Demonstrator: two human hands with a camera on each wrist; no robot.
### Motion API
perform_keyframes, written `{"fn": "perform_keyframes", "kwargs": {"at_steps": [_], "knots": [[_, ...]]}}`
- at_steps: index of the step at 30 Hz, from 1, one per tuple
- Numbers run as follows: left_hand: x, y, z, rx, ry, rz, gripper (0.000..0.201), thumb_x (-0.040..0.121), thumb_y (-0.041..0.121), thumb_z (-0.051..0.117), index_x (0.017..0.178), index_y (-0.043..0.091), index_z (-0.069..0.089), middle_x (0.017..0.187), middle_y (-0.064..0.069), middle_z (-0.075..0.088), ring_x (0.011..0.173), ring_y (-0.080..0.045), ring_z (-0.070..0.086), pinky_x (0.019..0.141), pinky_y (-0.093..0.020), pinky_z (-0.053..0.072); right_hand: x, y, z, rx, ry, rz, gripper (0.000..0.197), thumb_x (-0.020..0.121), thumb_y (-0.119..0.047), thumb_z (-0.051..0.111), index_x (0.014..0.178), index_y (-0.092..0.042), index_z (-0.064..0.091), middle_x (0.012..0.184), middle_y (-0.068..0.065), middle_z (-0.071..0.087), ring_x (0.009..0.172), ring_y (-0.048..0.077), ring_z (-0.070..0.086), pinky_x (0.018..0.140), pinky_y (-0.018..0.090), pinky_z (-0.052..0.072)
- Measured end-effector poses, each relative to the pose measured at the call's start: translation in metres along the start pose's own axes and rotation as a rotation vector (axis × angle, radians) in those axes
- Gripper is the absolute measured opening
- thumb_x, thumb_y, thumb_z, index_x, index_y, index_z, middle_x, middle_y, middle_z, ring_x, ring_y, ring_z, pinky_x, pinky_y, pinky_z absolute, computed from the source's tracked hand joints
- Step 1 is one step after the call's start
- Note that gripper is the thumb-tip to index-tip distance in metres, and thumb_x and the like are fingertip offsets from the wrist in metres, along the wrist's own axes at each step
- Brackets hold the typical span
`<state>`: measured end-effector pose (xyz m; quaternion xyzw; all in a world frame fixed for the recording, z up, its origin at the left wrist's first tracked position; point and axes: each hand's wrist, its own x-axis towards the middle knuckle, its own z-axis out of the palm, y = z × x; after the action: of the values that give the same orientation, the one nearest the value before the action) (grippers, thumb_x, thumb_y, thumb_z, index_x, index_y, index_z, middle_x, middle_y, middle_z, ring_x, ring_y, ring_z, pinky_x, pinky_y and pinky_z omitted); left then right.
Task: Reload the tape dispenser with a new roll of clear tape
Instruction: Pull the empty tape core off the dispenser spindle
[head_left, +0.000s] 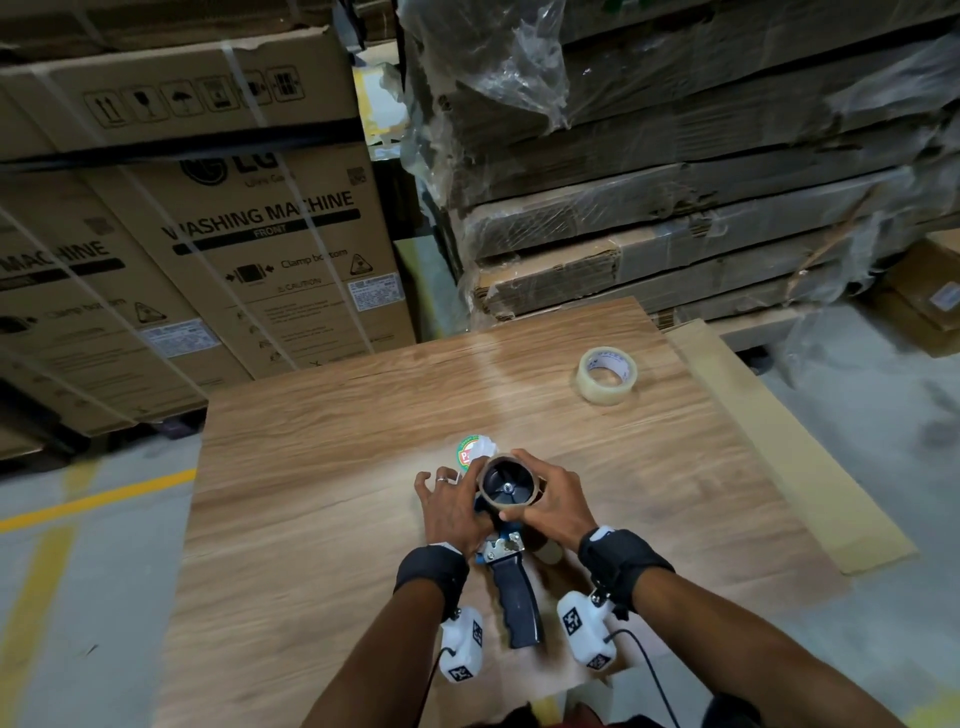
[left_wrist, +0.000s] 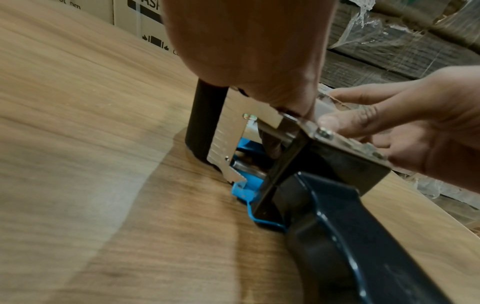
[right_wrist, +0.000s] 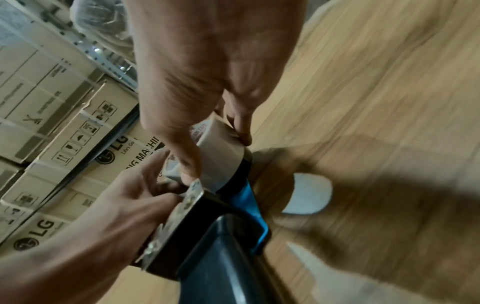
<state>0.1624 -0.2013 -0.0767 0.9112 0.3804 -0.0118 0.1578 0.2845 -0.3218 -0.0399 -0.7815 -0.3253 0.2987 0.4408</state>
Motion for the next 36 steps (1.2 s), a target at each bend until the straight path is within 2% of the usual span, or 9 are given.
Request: {"fn": "perform_keyframes", "kwargs": {"at_steps": [3,6,11,15,18,20,25,30,36], "knots": [[0.0,0.003,-0.004,0.007,-0.015,-0.002,0.075,0.066,0.038,0.059,0.139,0.039,0.039,0.095,0.004,0.07,0.121,-0.024,0.051,0.105,-0.046,0.013,0.007,-0.003,-0.006,0.027,-0.032,0.052,0.066,0.053,-0.01,0.096,0.115,-0.016,0.075,0.087,-0.027,0.069,0.086,-0.009,0.063,0.08,0.0,0.044],[0.0,0.006,-0.006,0.011,-0.029,0.0,0.075,0.067,0.039,0.058,0.139,0.04,0.036,0.097,0.004,0.071,0.123,-0.023,0.049,0.107,-0.047,0.014,0.012,0.0,-0.008,0.028,-0.04,0.048,0.07,0.054,-0.008,0.096,0.119,-0.014,0.074,0.095,-0.017,0.07,0.096,-0.001,0.063,0.078,-0.003,0.04],[-0.002,0.006,-0.006,-0.001,0.01,0.002,0.068,0.068,0.047,0.066,0.132,0.04,0.045,0.099,0.006,0.071,0.121,-0.023,0.052,0.105,-0.047,0.016,0.003,0.007,-0.002,-0.003,-0.046,-0.013,0.096,0.054,-0.01,0.096,0.142,-0.015,0.059,0.132,0.0,0.069,0.12,0.01,0.065,0.106,0.025,0.05],[-0.001,0.007,-0.005,0.006,0.009,-0.007,0.068,0.069,0.05,0.068,0.133,0.04,0.045,0.103,0.005,0.071,0.123,-0.022,0.051,0.105,-0.045,0.014,0.005,0.0,-0.009,-0.011,-0.043,0.011,0.08,0.056,-0.009,0.096,0.131,-0.012,0.068,0.11,-0.01,0.072,0.105,0.004,0.064,0.091,0.003,0.045],[-0.001,0.007,-0.006,0.006,0.003,-0.008,0.068,0.072,0.044,0.066,0.136,0.039,0.044,0.105,0.003,0.07,0.124,-0.022,0.05,0.106,-0.045,0.014,0.012,-0.002,-0.016,0.026,-0.075,0.028,0.067,0.058,-0.008,0.096,0.121,-0.009,0.072,0.096,-0.015,0.067,0.094,0.0,0.061,0.082,-0.001,0.043],[-0.001,0.008,-0.005,0.003,0.001,-0.016,0.068,0.069,0.039,0.066,0.135,0.038,0.047,0.102,0.003,0.07,0.123,-0.022,0.051,0.106,-0.045,0.015,0.012,-0.001,-0.016,0.015,-0.078,0.026,0.074,0.057,-0.007,0.096,0.126,-0.007,0.07,0.104,-0.012,0.069,0.099,-0.001,0.063,0.085,-0.002,0.041],[-0.001,0.008,-0.001,-0.014,0.04,-0.031,0.067,0.067,0.05,0.069,0.131,0.038,0.051,0.1,0.005,0.071,0.122,-0.022,0.052,0.104,-0.044,0.014,0.007,0.002,-0.012,0.003,-0.111,-0.039,0.097,0.054,-0.009,0.095,0.143,-0.013,0.058,0.137,0.001,0.066,0.125,0.007,0.062,0.111,0.028,0.047],[0.001,0.009,0.0,-0.012,0.022,-0.037,0.067,0.067,0.036,0.064,0.132,0.035,0.051,0.103,0.003,0.071,0.123,-0.023,0.051,0.105,-0.045,0.014,0.011,0.0,-0.019,0.021,-0.094,-0.034,0.072,0.057,-0.008,0.096,0.125,-0.008,0.07,0.101,-0.012,0.068,0.097,-0.003,0.061,0.084,-0.003,0.04],[0.003,0.009,0.004,-0.021,0.034,-0.029,0.063,0.066,0.046,0.067,0.127,0.037,0.053,0.1,0.004,0.071,0.12,-0.022,0.052,0.105,-0.045,0.014,0.012,0.006,-0.018,0.04,-0.121,-0.026,0.091,0.056,-0.008,0.096,0.14,-0.011,0.06,0.127,-0.001,0.071,0.113,0.002,0.063,0.1,0.007,0.045]]}}
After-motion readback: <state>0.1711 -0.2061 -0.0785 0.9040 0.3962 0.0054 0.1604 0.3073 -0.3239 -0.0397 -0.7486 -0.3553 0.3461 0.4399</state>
